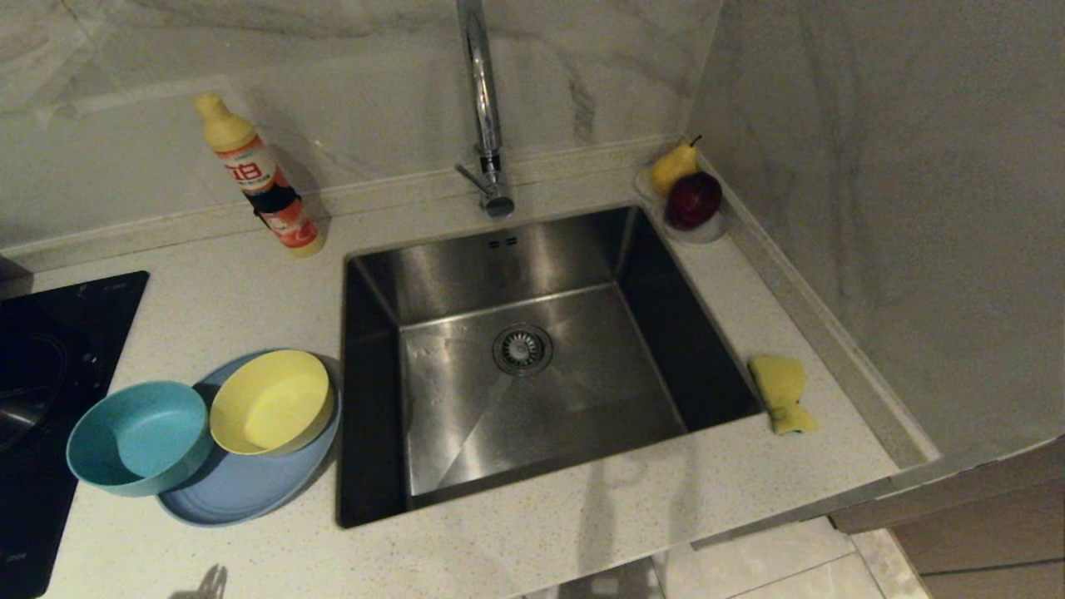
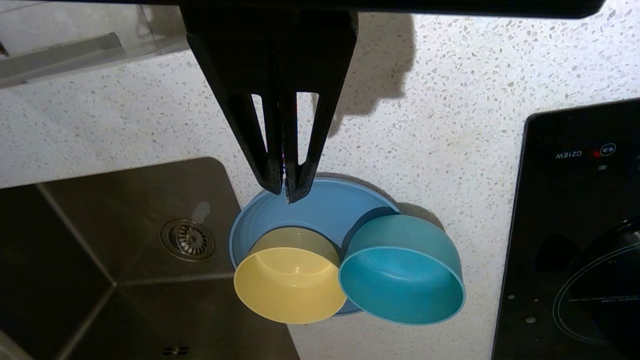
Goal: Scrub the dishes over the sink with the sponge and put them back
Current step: Grab the dish soap
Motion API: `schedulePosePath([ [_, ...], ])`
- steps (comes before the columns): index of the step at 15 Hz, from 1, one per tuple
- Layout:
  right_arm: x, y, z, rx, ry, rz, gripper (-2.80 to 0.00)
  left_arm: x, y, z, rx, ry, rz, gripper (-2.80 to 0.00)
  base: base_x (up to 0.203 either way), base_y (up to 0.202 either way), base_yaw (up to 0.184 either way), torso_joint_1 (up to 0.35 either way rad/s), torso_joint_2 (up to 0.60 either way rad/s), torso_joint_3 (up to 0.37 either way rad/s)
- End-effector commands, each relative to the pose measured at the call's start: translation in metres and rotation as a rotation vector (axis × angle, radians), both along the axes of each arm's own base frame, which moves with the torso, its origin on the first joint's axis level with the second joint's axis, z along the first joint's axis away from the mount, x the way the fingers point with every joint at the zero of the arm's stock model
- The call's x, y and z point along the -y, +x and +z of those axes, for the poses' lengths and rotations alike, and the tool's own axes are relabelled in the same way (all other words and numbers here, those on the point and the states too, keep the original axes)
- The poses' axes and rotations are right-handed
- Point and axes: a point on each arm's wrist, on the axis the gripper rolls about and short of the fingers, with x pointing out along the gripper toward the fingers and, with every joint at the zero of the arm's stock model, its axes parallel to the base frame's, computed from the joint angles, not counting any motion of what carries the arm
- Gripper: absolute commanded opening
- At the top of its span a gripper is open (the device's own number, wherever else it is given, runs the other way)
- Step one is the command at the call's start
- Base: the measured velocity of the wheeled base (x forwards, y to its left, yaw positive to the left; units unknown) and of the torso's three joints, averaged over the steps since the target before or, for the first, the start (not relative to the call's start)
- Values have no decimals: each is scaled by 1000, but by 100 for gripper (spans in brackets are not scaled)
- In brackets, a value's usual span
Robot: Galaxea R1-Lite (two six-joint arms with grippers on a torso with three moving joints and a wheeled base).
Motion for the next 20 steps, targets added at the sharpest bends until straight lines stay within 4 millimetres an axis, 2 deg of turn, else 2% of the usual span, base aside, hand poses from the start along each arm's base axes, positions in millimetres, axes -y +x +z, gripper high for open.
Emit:
schedulePosePath([
  [1,0,0,0,2,0,0,-280,0,3,-11,-38,0,1,-280,0,0,0,0,0,0],
  [13,0,0,0,3,0,0,-280,0,3,-11,-40,2,4,-280,0,0,0,0,0,0],
  [20,0,0,0,2,0,0,-280,0,3,-12,-50,76,2,-280,0,0,0,0,0,0],
])
